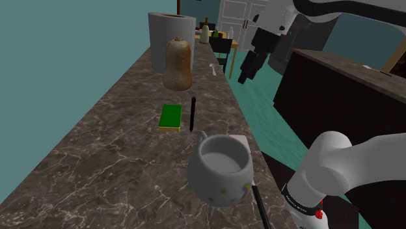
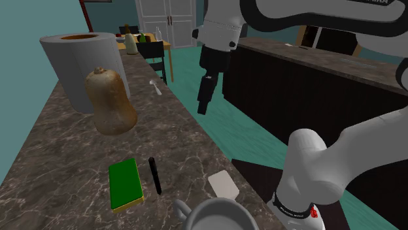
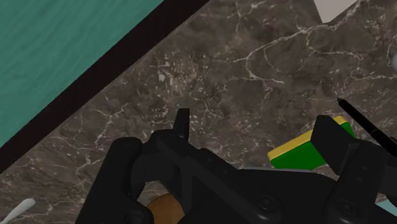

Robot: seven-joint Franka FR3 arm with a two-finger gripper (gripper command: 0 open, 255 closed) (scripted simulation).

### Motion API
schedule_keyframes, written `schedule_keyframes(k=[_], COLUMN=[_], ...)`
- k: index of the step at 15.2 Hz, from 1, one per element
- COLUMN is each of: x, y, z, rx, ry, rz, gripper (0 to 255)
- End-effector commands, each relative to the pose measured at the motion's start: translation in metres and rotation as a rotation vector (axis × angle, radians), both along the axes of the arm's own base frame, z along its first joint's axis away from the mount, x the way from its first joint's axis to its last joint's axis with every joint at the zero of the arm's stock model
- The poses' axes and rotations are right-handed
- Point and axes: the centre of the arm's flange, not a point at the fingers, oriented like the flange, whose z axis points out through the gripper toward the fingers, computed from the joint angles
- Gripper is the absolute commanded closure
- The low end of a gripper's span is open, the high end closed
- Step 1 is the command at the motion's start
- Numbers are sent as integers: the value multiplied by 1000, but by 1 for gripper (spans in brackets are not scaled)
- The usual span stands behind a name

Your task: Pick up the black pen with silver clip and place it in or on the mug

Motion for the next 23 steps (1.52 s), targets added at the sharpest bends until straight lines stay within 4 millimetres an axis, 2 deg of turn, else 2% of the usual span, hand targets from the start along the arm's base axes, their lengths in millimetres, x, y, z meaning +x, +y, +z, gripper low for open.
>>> schedule_keyframes(k=[1, 9, 17, 18, 23], x=[0, 24, 78, 79, 80], y=[0, 117, 225, 226, 225], z=[0, 13, 18, 18, -8], rx=[0, -52, -104, -105, -105], ry=[0, 73, 146, 147, 147], rz=[0, -262, -523, -528, -528], gripper=[0, 0, 0, 0, 0])
